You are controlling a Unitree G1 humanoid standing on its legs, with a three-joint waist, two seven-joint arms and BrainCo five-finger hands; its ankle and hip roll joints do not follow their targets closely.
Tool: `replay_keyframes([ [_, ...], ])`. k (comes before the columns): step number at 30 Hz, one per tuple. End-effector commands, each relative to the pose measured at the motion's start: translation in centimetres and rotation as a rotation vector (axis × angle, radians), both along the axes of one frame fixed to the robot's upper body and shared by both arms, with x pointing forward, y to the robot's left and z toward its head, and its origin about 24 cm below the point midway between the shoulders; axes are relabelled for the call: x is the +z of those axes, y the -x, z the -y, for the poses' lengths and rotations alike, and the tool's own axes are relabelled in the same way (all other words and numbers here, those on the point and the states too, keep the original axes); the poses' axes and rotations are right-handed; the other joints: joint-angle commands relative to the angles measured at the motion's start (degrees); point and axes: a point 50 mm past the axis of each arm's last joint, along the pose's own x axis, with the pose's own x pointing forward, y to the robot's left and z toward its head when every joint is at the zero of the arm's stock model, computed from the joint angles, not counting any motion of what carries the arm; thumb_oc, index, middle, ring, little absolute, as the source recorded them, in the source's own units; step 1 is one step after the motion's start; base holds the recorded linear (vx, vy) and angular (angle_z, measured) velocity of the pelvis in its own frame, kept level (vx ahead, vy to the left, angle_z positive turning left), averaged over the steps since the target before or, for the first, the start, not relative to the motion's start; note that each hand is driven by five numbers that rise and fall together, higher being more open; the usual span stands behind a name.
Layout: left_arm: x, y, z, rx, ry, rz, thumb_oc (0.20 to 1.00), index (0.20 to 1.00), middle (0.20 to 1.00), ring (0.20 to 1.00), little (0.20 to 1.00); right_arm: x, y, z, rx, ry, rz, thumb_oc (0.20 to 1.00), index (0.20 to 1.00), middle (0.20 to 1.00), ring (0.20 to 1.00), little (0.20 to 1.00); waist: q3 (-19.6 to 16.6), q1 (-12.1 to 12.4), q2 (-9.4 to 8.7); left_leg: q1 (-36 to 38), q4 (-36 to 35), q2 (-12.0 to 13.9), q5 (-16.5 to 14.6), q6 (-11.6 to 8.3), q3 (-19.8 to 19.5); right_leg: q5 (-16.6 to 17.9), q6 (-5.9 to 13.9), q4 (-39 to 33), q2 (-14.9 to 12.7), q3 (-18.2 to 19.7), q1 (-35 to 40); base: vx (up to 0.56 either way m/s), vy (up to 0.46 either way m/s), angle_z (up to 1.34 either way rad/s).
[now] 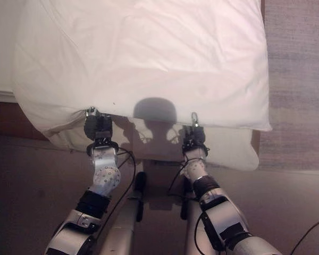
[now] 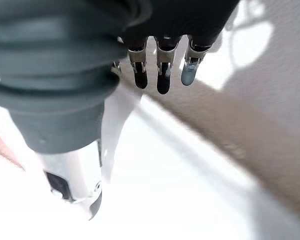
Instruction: Make the bed
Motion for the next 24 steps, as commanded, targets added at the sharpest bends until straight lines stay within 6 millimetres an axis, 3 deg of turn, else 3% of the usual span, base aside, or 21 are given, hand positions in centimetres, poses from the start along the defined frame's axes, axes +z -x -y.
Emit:
replay_keyframes([
  [1,4.8,2.0,-2.1,0.145,-0.004,0.256,0.2,0.2,0.2,0.2,0.2,2.5,0.7,2.4,-0.118,-0.072,0.154,1.0,1.0,1.0,1.0,1.0,-2.6,0.5,2.41,-0.9,-0.3,-5.5,0.0,4.01,4.8,3.7,1.45,-4.8,2.1,-1.2,1.2,0.03,0.006,-0.01],
  [7,4.3,2.2,-2.8,0.181,0.012,0.23,0.2,0.2,0.2,0.2,0.2,2.1,1.6,4.4,-0.213,-0.091,0.169,1.0,1.0,1.0,1.0,1.0,-3.7,-0.3,2.43,-1.6,-0.2,-5.4,-0.2,4.23,4.9,3.5,1.39,-4.4,2.2,-0.9,0.2,0.02,0.001,0.0],
  [10,4.3,2.4,-3.7,0.224,0.008,0.22,0.2,0.2,0.2,0.2,0.2,1.7,1.8,6.6,-0.288,-0.065,0.133,1.0,1.0,1.0,1.0,1.0,-4.4,-0.6,2.41,-1.9,-0.7,-5.3,0.0,4.13,5.2,3.5,1.43,-4.4,2.4,-0.9,-0.3,0.0,0.0,0.0],
  [15,4.4,2.4,-3.8,0.234,0.015,0.221,0.2,0.2,0.2,0.2,0.2,1.9,1.8,7.6,-0.323,-0.064,0.121,1.0,1.0,1.0,1.0,1.0,-4.7,-0.6,2.41,-2.1,-0.9,-5.3,0.1,4.1,5.1,3.7,1.45,-4.8,2.4,-0.8,-0.5,0.0,0.0,0.0],
  [17,4.8,2.5,-4.8,0.276,0.017,0.223,0.2,0.2,0.2,0.2,0.2,2.6,1.8,9.9,-0.396,-0.065,0.122,1.0,1.0,1.0,1.0,1.0,-5.3,-0.6,2.46,-2.5,-1.5,-5.3,0.5,3.9,4.9,3.8,1.44,-5.0,2.4,-1.0,-1.0,0.02,-0.033,0.0],
  [24,5.2,2.7,-5.8,0.327,0.013,0.226,0.2,0.2,0.2,0.2,0.2,4.2,2.1,11.7,-0.47,-0.068,0.154,1.0,1.0,1.0,1.0,1.0,-6.1,-0.6,2.7,-3.1,-1.2,-5.5,0.2,4.16,5.0,3.9,1.52,-4.3,2.4,-0.5,-2.1,0.0,0.0,0.0],
])
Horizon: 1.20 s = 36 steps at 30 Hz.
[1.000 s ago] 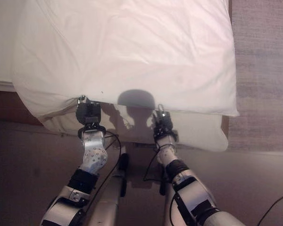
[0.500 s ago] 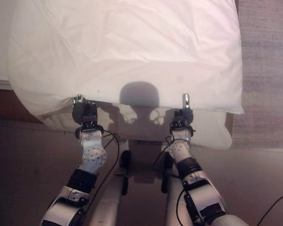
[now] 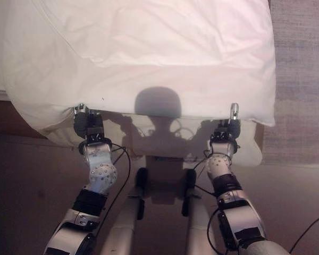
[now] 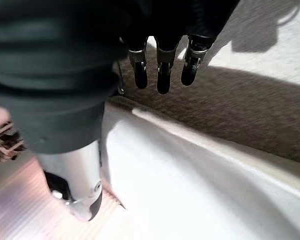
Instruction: Make the bed
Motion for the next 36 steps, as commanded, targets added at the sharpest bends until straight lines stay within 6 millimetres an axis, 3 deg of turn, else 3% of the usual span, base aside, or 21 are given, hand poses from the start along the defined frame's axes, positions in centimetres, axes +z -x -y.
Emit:
replay_keyframes([
  [1,3.9,2.5,-4.1,0.231,-0.017,0.225,0.2,0.2,0.2,0.2,0.2,1.6,1.3,4.0,-0.172,0.041,0.062,1.0,1.0,1.0,1.0,1.0,-6.2,-0.1,2.56,-2.1,0.5,-5.5,-0.4,4.55,5.1,4.1,1.75,-4.3,2.4,-0.7,-0.1,0.0,0.0,0.0],
  [14,3.7,2.5,-3.9,0.225,-0.033,0.223,0.2,0.2,0.2,0.2,0.2,2.9,0.8,2.9,-0.123,0.109,0.091,1.0,1.0,1.0,1.0,1.0,-7.0,0.1,2.2,-2.9,-0.1,-5.3,-0.1,4.85,5.9,5.1,1.89,-5.2,2.4,-0.1,-1.1,0.0,0.0,0.0],
  [15,3.7,2.5,-4.0,0.231,-0.024,0.221,0.2,0.2,0.2,0.2,0.2,3.2,0.8,2.7,-0.123,0.1,0.099,0.903,0.903,0.903,0.903,0.903,-6.9,0.3,2.29,-3.0,-0.2,-5.4,0.0,4.77,5.8,5.1,1.89,-5.2,2.5,-0.1,-1.1,0.0,0.0,0.0],
  [16,3.6,2.5,-4.1,0.235,-0.021,0.217,0.2,0.2,0.2,0.2,0.2,3.2,0.8,2.6,-0.122,0.1,0.101,0.451,0.451,0.451,0.451,0.451,-6.8,0.3,2.36,-3.0,-0.2,-5.5,0.0,4.83,5.8,5.1,1.86,-5.2,2.5,-0.1,-1.2,0.0,0.0,0.0],
  [17,3.6,2.5,-4.1,0.236,-0.021,0.217,0.2,0.2,0.2,0.2,0.2,3.2,0.8,2.6,-0.122,0.1,0.101,0.451,0.451,0.451,0.451,0.451,-6.8,0.3,2.36,-3.0,-0.2,-5.5,0.1,4.83,5.8,5.1,1.86,-5.2,2.5,-0.1,-1.2,0.0,0.0,0.0],
  [18,3.5,2.5,-4.2,0.237,-0.018,0.209,0.2,0.2,0.2,0.2,0.2,3.3,0.8,2.6,-0.123,0.098,0.106,0.2,0.2,0.2,0.2,0.2,-6.9,0.3,2.49,-3.0,-0.3,-5.5,0.0,4.86,5.8,5.0,1.84,-5.0,2.4,-0.1,-1.4,0.0,0.0,0.0],
  [26,3.2,2.6,-4.3,0.24,-0.006,0.201,0.2,0.2,0.2,0.2,0.2,3.9,1.4,2.3,-0.141,0.087,0.156,0.2,0.2,0.2,0.2,0.2,-6.8,0.2,2.37,-3.2,0.3,-5.7,-0.1,5.01,5.8,4.7,1.89,-4.0,2.4,0.2,-1.9,0.0,0.0,0.0],
  [36,1.5,2.8,-5.2,0.258,-0.025,0.132,0.2,0.2,0.2,0.2,0.2,6.3,4.3,2.5,-0.239,0.157,0.301,0.2,0.2,0.2,0.2,0.2,-7.2,-0.9,1.42,-3.7,1.1,-5.3,-0.7,5.37,6.9,5.0,2.04,-3.7,2.5,1.0,-2.7,0.0,0.003,-0.02],
])
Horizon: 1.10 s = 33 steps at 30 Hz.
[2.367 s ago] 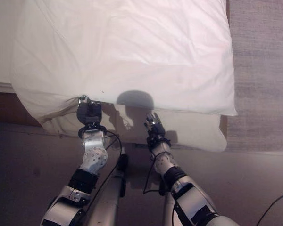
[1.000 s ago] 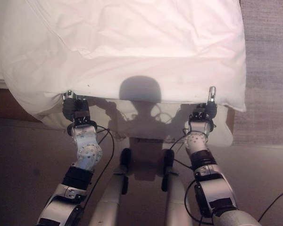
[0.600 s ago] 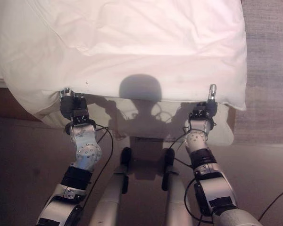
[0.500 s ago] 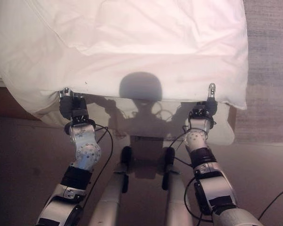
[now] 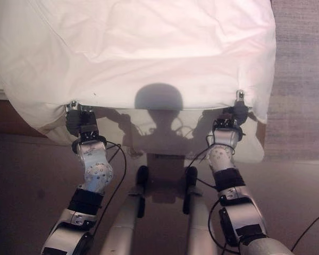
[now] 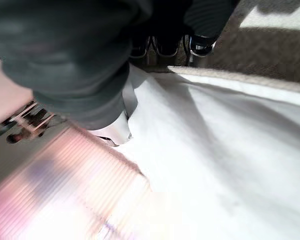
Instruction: Make the bed
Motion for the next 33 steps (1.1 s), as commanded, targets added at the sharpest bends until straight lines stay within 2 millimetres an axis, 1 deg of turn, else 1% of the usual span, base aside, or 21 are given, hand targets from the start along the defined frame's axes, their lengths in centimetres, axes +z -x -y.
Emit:
replay_keyframes([
  [1,0.8,2.2,-4.2,0.208,-0.015,0.111,0.2,0.2,0.2,0.2,0.2,1.1,2.8,3.3,-0.199,0.052,0.109,0.2,0.2,0.2,0.2,0.2,-7.2,-1.0,1.26,-2.1,0.1,-5.1,-0.7,5.22,5.5,5.0,2.09,-5.4,2.7,-0.5,-0.1,0.0,0.0,0.0],
  [2,0.8,2.2,-4.2,0.208,-0.015,0.111,0.2,0.2,0.2,0.2,0.2,1.1,2.8,3.3,-0.199,0.052,0.108,0.2,0.2,0.2,0.2,0.2,-7.3,-1.0,1.25,-2.1,0.1,-5.1,-0.7,5.22,5.5,5.0,2.09,-5.5,2.7,-0.5,-0.1,0.0,-0.026,-0.03],
  [3,-0.7,2.1,-4.2,0.193,0.001,0.051,0.2,0.2,0.2,0.2,0.2,1.0,3.8,2.9,-0.202,0.06,0.145,0.2,0.2,0.2,0.2,0.2,-7.3,-1.5,0.9,-2.0,-0.1,-4.9,-0.7,5.29,5.5,5.0,1.96,-5.8,2.9,-0.4,-0.1,0.0,0.0,0.0],
  [4,-1.3,2.0,-4.1,0.187,0.01,0.032,0.438,0.438,0.438,0.438,0.438,1.2,4.2,2.7,-0.203,0.052,0.167,0.2,0.2,0.2,0.2,0.2,-7.3,-1.7,0.82,-2.1,-0.1,-4.9,-0.6,5.23,5.6,5.1,1.92,-5.8,3.0,-0.3,-0.2,0.0,0.0,0.0],
  [5,-1.3,2.0,-4.1,0.187,0.01,0.031,0.708,0.708,0.708,0.708,0.708,1.1,4.3,2.6,-0.204,0.052,0.165,0.2,0.2,0.2,0.2,0.2,-7.4,-1.7,0.78,-2.1,-0.1,-4.9,-0.6,5.22,5.6,5.1,1.92,-5.8,3.0,-0.3,-0.2,0.0,0.0,0.0],
  [6,-2.7,1.9,-4.1,0.168,0.026,-0.022,1.0,1.0,1.0,1.0,1.0,1.2,5.1,2.2,-0.198,0.054,0.197,0.2,0.2,0.2,0.2,0.2,-7.4,-1.9,0.52,-2.1,-0.2,-4.8,-0.5,5.12,5.6,5.1,1.84,-5.9,3.2,-0.1,-0.2,0.0,-0.02,-0.04],
  [10,-4.1,2.1,-4.3,0.157,0.04,-0.063,1.0,1.0,1.0,1.0,1.0,1.0,6.0,1.6,-0.186,0.076,0.215,0.2,0.2,0.2,0.2,0.2,-7.7,-2.0,0.29,-1.9,-0.4,-4.7,-0.4,5.12,5.7,5.2,1.8,-6.0,3.2,0.0,0.0,0.0,-0.015,-0.04],
  [11,-6.0,2.3,-3.8,0.116,0.06,-0.122,1.0,1.0,1.0,1.0,1.0,1.2,7.0,0.4,-0.144,0.099,0.26,0.2,0.2,0.2,0.2,0.2,-7.5,-2.3,0.13,-1.8,-0.5,-4.5,-0.3,5.11,5.7,5.3,1.69,-6.3,3.3,0.0,0.2,0.0,0.0,0.0],
  [12,-6.1,2.3,-3.8,0.115,0.06,-0.123,1.0,1.0,1.0,1.0,1.0,1.2,7.1,0.4,-0.144,0.1,0.258,0.2,0.2,0.2,0.2,0.2,-7.6,-2.4,0.13,-1.8,-0.6,-4.5,-0.3,5.11,5.7,5.4,1.69,-6.4,3.3,0.0,0.2,0.0,0.0,0.0],
  [13,-7.1,2.5,-3.6,0.09,0.056,-0.154,1.0,1.0,1.0,1.0,1.0,1.6,7.6,-0.5,-0.108,0.123,0.296,0.2,0.2,0.2,0.2,0.2,-7.6,-2.4,0.09,-1.7,-1.0,-4.4,-0.1,5.08,5.9,5.5,1.72,-6.7,3.4,0.1,0.3,0.0,0.0,0.0],
  [15,-7.2,2.6,-3.6,0.09,0.057,-0.156,1.0,1.0,1.0,1.0,1.0,1.5,7.7,-0.5,-0.107,0.123,0.293,0.2,0.2,0.2,0.2,0.2,-7.7,-2.4,0.07,-1.6,-1.1,-4.4,0.0,5.08,5.9,5.6,1.72,-6.8,3.4,0.2,0.3,0.0,0.0,0.0],
  [16,-8.9,3.0,-3.2,0.049,0.061,-0.207,1.0,1.0,1.0,1.0,1.0,2.1,8.3,-1.6,-0.054,0.157,0.343,0.2,0.2,0.2,0.2,0.2,-7.2,-2.4,0.03,-0.9,-1.1,-4.3,-0.3,5.17,5.9,5.5,1.77,-6.8,3.5,0.3,1.0,0.0,0.0,0.0],
  [18,-10.0,3.4,-2.9,0.021,0.056,-0.239,1.0,1.0,1.0,1.0,1.0,2.7,8.6,-2.3,-0.022,0.165,0.378,0.2,0.2,0.2,0.2,0.2,-7.0,-2.3,0.09,-0.7,-1.3,-4.3,-0.1,5.17,6.1,5.7,1.74,-7.1,3.5,0.4,1.3,0.0,0.0,0.0],
  [19,-10.0,3.4,-2.9,0.021,0.056,-0.239,1.0,1.0,1.0,1.0,1.0,2.7,8.6,-2.3,-0.021,0.165,0.379,0.2,0.2,0.2,0.2,0.2,-7.1,-2.3,0.05,-0.9,-1.4,-4.4,0.2,5.18,6.2,6.0,1.74,-7.2,3.5,0.4,1.1,0.0,-0.012,-0.03],
  [22,-11.5,4.0,-1.6,-0.08,0.029,-0.27,1.0,1.0,1.0,1.0,1.0,4.1,9.1,-3.5,0.032,0.219,0.452,0.2,0.2,0.2,0.2,0.2,-6.5,-2.1,0.06,0.0,-2.3,-4.3,0.4,4.91,6.2,6.3,1.87,-8.5,3.4,0.2,2.2,0.0,-0.004,-0.01],
  [24,-12.1,4.3,-1.0,-0.123,0.01,-0.285,1.0,1.0,1.0,1.0,1.0,4.4,9.1,-3.8,0.044,0.233,0.465,0.2,0.2,0.2,0.2,0.2,-6.6,-2.1,0.05,0.0,-2.5,-4.4,0.7,5.01,6.1,6.6,1.92,-8.6,3.3,0.2,2.1,0.0,0.0,0.0],
  [25,-13.2,4.6,-0.1,-0.193,-0.041,-0.329,1.0,1.0,1.0,1.0,1.0,4.8,9.3,-4.3,0.072,0.25,0.491,0.2,0.2,0.2,0.2,0.2,-6.2,-2.0,0.11,0.1,-2.2,-4.4,0.5,5.09,6.1,6.5,1.88,-8.3,3.3,0.3,2.4,0.0,0.0,0.0],
  [26,-13.2,4.6,-0.1,-0.193,-0.042,-0.329,1.0,1.0,1.0,1.0,1.0,4.8,9.3,-4.3,0.072,0.25,0.491,0.2,0.2,0.2,0.2,0.2,-6.3,-2.0,0.07,-0.1,-2.3,-4.4,0.7,5.11,6.2,6.7,1.88,-8.4,3.2,0.3,2.2,0.0,0.0,0.0],
  [27,-14.1,5.2,1.2,-0.279,-0.063,-0.348,1.0,1.0,1.0,1.0,1.0,5.5,9.4,-4.9,0.096,0.265,0.523,0.2,0.2,0.2,0.2,0.2,-5.8,-1.9,0.14,0.2,-2.1,-4.5,0.4,5.23,6.2,6.4,1.79,-8.1,3.2,0.2,2.5,0.0,0.0,0.0],
  [30,-14.8,5.6,2.2,-0.349,-0.096,-0.362,1.0,1.0,1.0,1.0,1.0,6.0,9.5,-5.2,0.101,0.281,0.548,0.2,0.2,0.2,0.2,0.2,-5.7,-1.9,0.16,0.3,-2.1,-4.5,0.5,5.37,6.3,6.6,1.81,-8.1,3.2,0.4,2.5,0.0,0.0,0.0],
  [33,-16.0,6.3,4.5,-0.487,-0.131,-0.399,1.0,1.0,1.0,1.0,1.0,6.3,9.4,-6.3,0.147,0.254,0.563,0.2,0.2,0.2,0.2,0.2,-4.9,-2.0,0.11,0.9,-1.5,-4.6,0.1,5.32,6.5,6.3,1.79,-7.7,3.3,0.6,3.1,0.0,0.0,0.0],
])
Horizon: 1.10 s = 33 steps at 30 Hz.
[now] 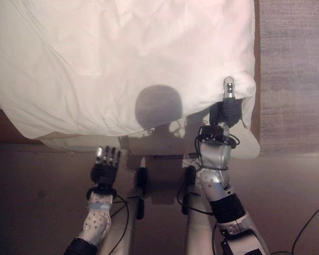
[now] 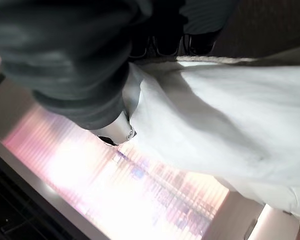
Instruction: Make the bed
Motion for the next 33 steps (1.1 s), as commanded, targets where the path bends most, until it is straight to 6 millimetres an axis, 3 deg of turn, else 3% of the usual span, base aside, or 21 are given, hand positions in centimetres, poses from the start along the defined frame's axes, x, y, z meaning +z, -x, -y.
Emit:
replay_keyframes([
  [1,-0.9,1.0,0.5,-0.056,-0.001,-0.002,1.0,1.0,1.0,1.0,1.0,3.6,3.2,-0.4,0.016,0.04,0.289,0.2,0.2,0.2,0.2,0.2,-4.8,-0.7,0.39,-0.5,-0.7,-4.9,-0.3,4.66,3.8,4.8,1.34,-5.9,2.9,-1.1,2.2,0.0,0.0,0.0],
  [6,-1.6,1.1,3.5,-0.203,0.045,-0.036,1.0,1.0,1.0,1.0,1.0,3.8,3.4,-1.6,0.078,0.013,0.297,0.2,0.2,0.2,0.2,0.2,-4.5,-1.2,-0.25,0.0,-0.7,-4.6,-0.4,4.72,4.3,5.0,1.37,-6.4,3.2,-0.6,2.6,0.0,0.002,-0.01],
  [8,-1.6,1.1,3.5,-0.203,0.045,-0.036,1.0,1.0,1.0,1.0,1.0,3.8,3.4,-1.6,0.078,0.013,0.297,0.2,0.2,0.2,0.2,0.2,-4.5,-1.1,-0.25,0.0,-0.7,-4.6,-0.4,4.72,4.3,5.1,1.37,-6.4,3.2,-0.6,2.6,0.0,0.0,0.0],
  [9,-1.0,0.7,5.0,-0.272,0.05,-0.013,1.0,1.0,1.0,1.0,1.0,3.6,3.5,-1.8,0.094,-0.001,0.299,0.2,0.2,0.2,0.2,0.2,-4.4,-1.6,-0.67,0.0,-0.9,-4.6,-0.4,4.73,4.4,5.2,1.47,-6.4,3.2,-0.4,2.5,0.0,0.0,0.0],
  [11,-1.0,0.7,5.0,-0.272,0.05,-0.012,1.0,1.0,1.0,1.0,1.0,3.7,3.5,-1.8,0.093,-0.001,0.299,0.2,0.2,0.2,0.2,0.2,-4.4,-1.6,-0.67,0.1,-0.9,-4.6,-0.4,4.73,4.4,5.2,1.48,-6.4,3.2,-0.4,2.6,0.0,0.0,0.0],
  [15,1.8,-0.8,7.2,-0.335,0.072,0.088,1.0,1.0,1.0,1.0,1.0,3.1,3.6,-2.1,0.121,-0.02,0.292,0.2,0.2,0.2,0.2,0.2,-4.5,-2.3,-1.39,0.1,-0.9,-4.5,-0.4,4.71,4.7,5.3,1.55,-6.5,3.3,0.0,2.5,0.0,0.0,0.0],
  [24,7.3,-3.7,8.5,-0.286,0.168,0.249,1.0,1.0,1.0,1.0,1.0,2.0,2.9,-2.6,0.183,-0.053,0.26,0.2,0.2,0.2,0.2,0.2,-5.7,-3.6,-2.28,0.0,-0.6,-4.4,-0.9,4.71,5.0,5.2,1.78,-5.9,3.6,0.6,2.0,0.0,0.0,0.0],
  [31,11.2,-5.2,7.9,-0.202,0.231,0.376,1.0,1.0,1.0,1.0,1.0,1.3,2.2,-2.1,0.181,-0.094,0.247,0.2,0.2,0.2,0.2,0.2,-6.2,-4.2,-2.61,0.0,-0.5,-4.1,-1.1,4.6,5.6,5.3,1.99,-5.6,3.8,1.2,1.6,0.0,0.001,-0.01],
  [33,11.5,-5.4,7.6,-0.183,0.238,0.384,1.0,1.0,1.0,1.0,1.0,1.2,2.1,-2.0,0.18,-0.104,0.244,0.2,0.2,0.2,0.2,0.2,-6.2,-4.2,-2.59,-0.1,-0.4,-4.1,-1.0,4.52,5.6,5.3,2.0,-5.7,3.8,1.2,1.6,0.0,-0.005,-0.05],
])
